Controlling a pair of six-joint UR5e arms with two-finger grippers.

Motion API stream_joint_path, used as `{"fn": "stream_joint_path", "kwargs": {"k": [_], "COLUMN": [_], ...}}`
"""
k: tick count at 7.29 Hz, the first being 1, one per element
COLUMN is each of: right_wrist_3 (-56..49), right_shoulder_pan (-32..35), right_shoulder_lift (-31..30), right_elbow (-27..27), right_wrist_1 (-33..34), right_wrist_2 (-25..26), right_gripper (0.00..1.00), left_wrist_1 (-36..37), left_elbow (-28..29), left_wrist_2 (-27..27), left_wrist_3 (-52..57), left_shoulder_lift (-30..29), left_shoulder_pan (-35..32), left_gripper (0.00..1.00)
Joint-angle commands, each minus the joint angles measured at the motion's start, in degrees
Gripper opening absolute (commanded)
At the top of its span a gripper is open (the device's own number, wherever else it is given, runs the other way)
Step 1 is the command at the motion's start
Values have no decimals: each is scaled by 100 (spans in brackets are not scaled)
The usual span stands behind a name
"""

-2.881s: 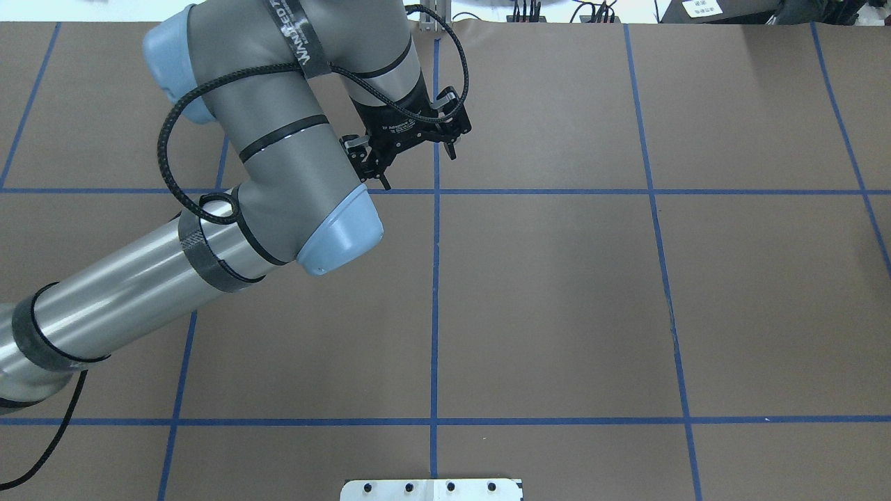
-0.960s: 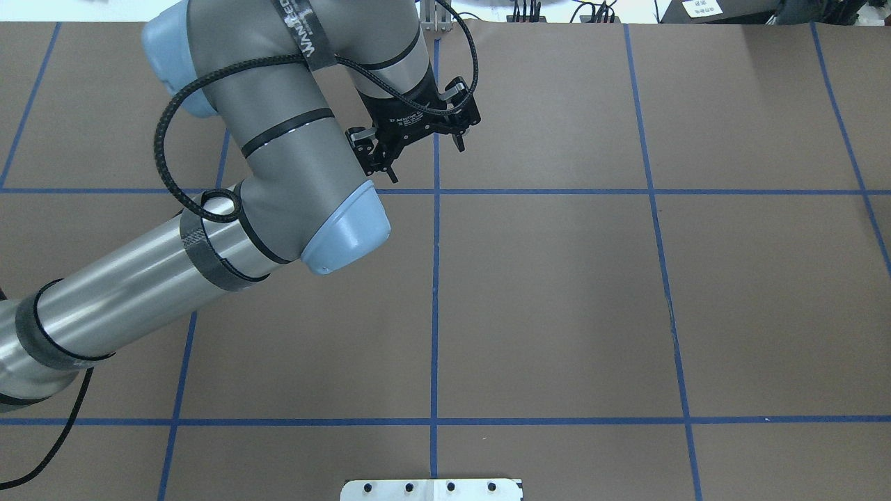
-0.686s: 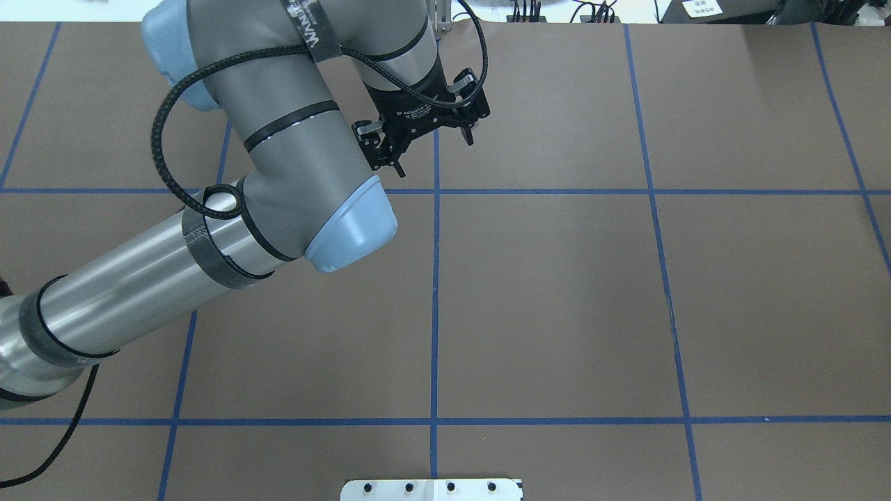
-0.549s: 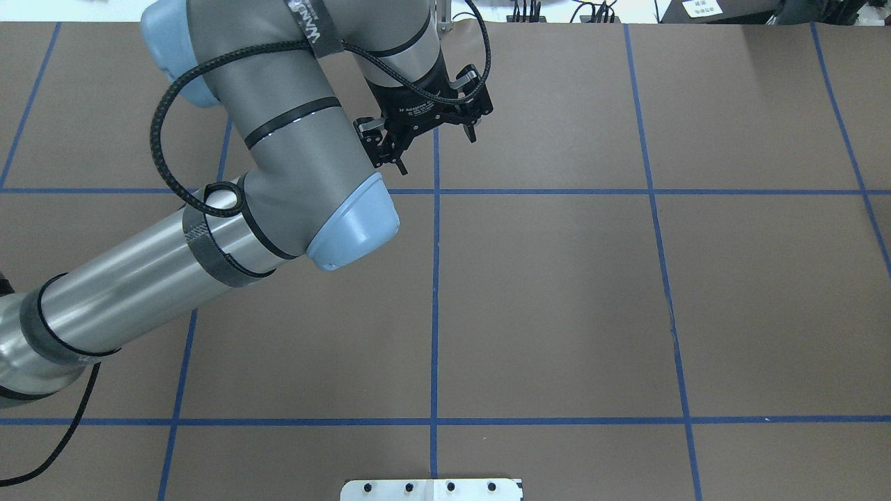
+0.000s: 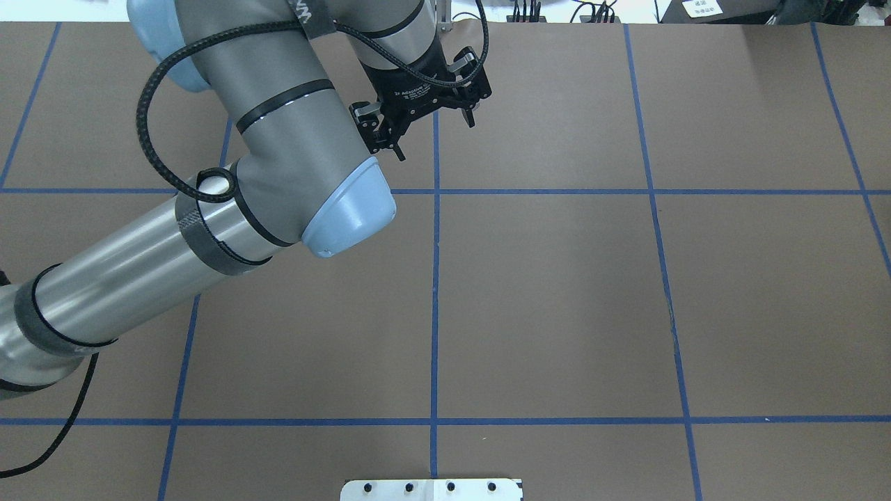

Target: Left arm hands cup to right arm to dump lemon

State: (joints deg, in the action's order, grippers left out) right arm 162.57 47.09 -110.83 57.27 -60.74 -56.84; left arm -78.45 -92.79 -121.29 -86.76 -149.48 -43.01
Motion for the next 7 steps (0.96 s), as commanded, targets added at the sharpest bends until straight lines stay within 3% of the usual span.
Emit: {"fn": "stream_joint_path", "kwargs": {"k": [1, 4, 6, 7], "right_wrist_3": [301, 188, -694, -1109], "right_shoulder_pan": [2, -15, -6, 2], "right_shoulder_lift": [-53, -88, -437, -483], "right_elbow": [-23, 178, 1333, 1444], "right_wrist_1": [-148, 17, 1312, 1423], "right_wrist_2": [-3, -317, -460, -451], "right_gripper": [37, 36, 39, 40], "left_wrist_1": [-4, 5, -4, -4], "left_elbow": [6, 6, 15, 24], "left_wrist_2": [0, 0, 0, 0], "left_wrist_3": [1, 1, 10, 10], "left_shoulder_lift": [-11, -2, 7, 7], "left_shoulder_pan": [-14, 12, -6, -6], "left_gripper": [100, 100, 100, 100]}}
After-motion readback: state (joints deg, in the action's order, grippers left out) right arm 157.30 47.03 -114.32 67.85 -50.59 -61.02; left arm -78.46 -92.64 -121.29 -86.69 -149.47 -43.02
